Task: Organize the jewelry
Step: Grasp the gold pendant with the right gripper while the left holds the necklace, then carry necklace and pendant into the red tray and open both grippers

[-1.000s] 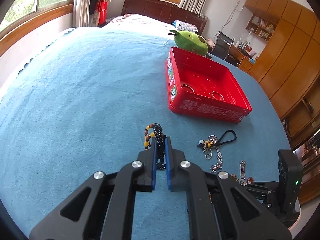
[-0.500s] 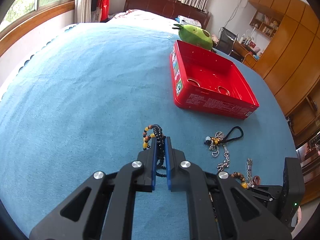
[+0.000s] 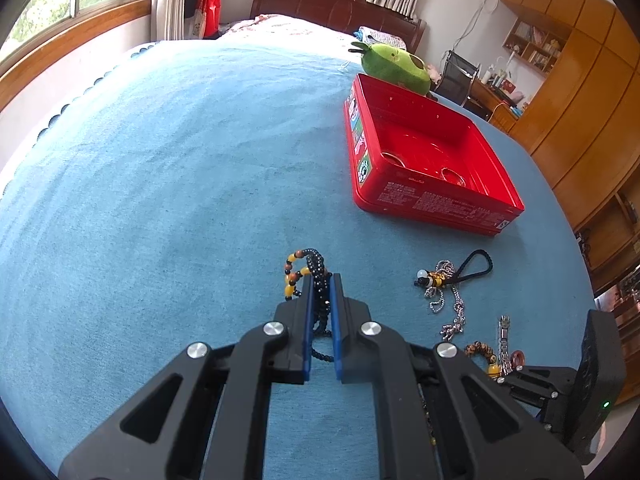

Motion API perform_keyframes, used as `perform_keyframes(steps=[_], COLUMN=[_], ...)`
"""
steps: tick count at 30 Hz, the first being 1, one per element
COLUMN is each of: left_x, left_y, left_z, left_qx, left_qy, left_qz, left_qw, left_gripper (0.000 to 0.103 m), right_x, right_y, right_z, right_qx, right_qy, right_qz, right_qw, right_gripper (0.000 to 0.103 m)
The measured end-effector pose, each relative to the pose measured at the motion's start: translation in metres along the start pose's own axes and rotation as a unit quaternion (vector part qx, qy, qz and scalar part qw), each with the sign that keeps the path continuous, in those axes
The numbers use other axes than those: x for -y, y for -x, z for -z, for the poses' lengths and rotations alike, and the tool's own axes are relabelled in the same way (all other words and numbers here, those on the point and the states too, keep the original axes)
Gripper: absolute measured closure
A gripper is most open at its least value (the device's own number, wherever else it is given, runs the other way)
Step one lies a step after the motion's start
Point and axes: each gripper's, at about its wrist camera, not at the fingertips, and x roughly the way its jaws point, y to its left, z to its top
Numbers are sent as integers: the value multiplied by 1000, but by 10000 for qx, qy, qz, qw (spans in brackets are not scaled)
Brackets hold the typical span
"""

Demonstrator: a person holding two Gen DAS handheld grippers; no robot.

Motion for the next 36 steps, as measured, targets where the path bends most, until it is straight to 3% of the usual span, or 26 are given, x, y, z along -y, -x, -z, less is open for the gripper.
perform_keyframes(steps=[10, 19, 25, 31, 36], left_x=[6, 22, 43, 76, 105], left_y=[6, 23, 36, 44, 15], left_z=[1, -14, -44, -88, -121], left_qx=[79, 250, 493, 983, 1158], left_qy=[-54, -195, -362, -467, -507], left_qz=[51, 20, 23, 315, 566], left_qw=[9999, 9995, 9981, 9936, 9904], left_gripper=[97, 97, 97, 97, 97], right_x=[34, 78, 105, 127, 146], right_y=[26, 53, 68, 67, 51], right_z=[-12, -47, -86, -123, -153], right_qx=[299, 539, 902, 1208, 1291], right_qy=[-537, -958, -1157, -1319, -1402], right_qz=[-79, 194, 351, 457, 650], right_qw=[9981, 9938, 9886, 9828, 9795], right_gripper=[88, 88, 88, 88, 88])
